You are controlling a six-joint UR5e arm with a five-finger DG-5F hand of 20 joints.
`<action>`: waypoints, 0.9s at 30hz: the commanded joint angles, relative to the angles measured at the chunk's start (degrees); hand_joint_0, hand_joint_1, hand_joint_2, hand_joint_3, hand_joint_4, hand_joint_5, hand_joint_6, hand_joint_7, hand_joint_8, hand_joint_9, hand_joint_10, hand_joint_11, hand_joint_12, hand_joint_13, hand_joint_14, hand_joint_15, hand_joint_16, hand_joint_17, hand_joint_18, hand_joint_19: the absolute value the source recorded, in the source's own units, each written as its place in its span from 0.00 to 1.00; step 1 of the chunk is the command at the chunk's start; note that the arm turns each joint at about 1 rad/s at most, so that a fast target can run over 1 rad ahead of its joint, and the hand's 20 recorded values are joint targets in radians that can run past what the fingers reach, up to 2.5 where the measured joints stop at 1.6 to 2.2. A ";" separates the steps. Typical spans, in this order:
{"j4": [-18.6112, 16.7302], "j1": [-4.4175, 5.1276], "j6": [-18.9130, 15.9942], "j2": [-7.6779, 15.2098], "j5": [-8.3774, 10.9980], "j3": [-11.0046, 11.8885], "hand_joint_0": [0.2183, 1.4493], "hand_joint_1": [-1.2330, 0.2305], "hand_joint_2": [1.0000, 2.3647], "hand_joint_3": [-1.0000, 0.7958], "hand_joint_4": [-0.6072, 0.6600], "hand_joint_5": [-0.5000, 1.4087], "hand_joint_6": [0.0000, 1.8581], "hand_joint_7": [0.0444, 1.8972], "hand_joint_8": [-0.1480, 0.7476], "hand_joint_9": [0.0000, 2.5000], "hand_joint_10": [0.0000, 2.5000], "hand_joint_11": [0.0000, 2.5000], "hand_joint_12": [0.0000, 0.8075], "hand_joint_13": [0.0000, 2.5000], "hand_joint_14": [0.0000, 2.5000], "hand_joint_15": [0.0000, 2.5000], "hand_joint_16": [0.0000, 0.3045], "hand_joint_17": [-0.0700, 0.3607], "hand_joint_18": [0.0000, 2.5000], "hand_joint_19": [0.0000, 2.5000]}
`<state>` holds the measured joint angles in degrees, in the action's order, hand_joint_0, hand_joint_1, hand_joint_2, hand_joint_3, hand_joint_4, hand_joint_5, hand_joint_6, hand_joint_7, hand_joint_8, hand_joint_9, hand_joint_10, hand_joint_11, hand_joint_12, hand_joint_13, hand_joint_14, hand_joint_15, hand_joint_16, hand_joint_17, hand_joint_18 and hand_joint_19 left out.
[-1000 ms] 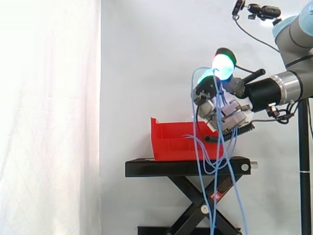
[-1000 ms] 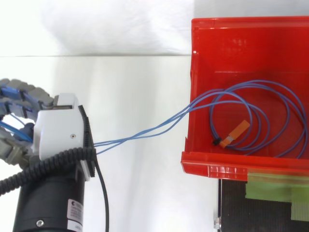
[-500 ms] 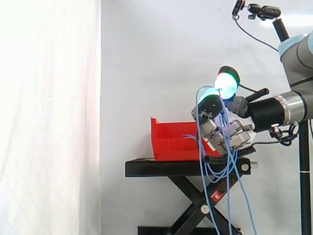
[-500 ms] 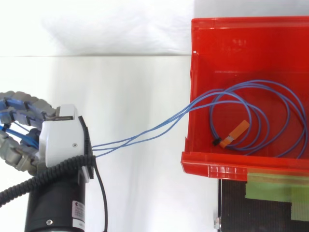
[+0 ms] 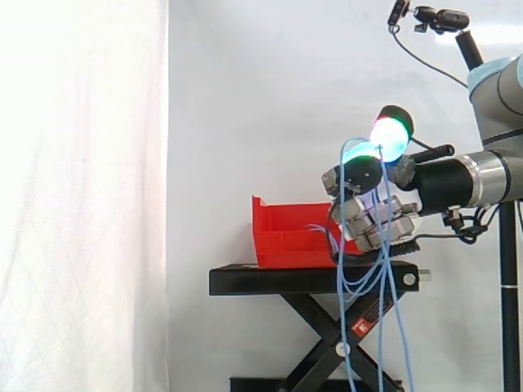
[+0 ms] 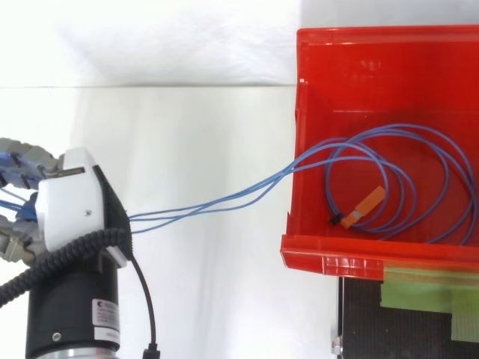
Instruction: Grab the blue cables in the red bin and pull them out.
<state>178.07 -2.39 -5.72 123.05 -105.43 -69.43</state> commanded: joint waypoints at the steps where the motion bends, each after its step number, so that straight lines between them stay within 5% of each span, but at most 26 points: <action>1: -1.06 -0.25 2.68 0.00 -1.01 0.00 0.57 0.19 0.00 0.00 0.54 0.71 0.27 0.39 0.45 0.48 0.01 0.37 0.34 0.54 0.76 0.50 0.11 0.34 0.61 0.78; 20: -0.70 -0.51 2.68 0.00 -1.01 0.00 0.56 0.17 0.00 0.00 0.53 0.66 0.38 0.33 0.45 0.47 0.01 0.37 0.34 0.54 0.74 0.51 0.11 0.34 0.60 0.77; 27: -2.02 -0.51 7.78 0.00 -1.09 -0.09 0.56 0.17 0.00 0.00 0.53 0.64 0.42 0.31 0.45 0.46 0.01 0.37 0.35 0.53 0.74 0.51 0.11 0.34 0.60 0.77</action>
<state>176.70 -2.85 -0.49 123.05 -106.44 -69.44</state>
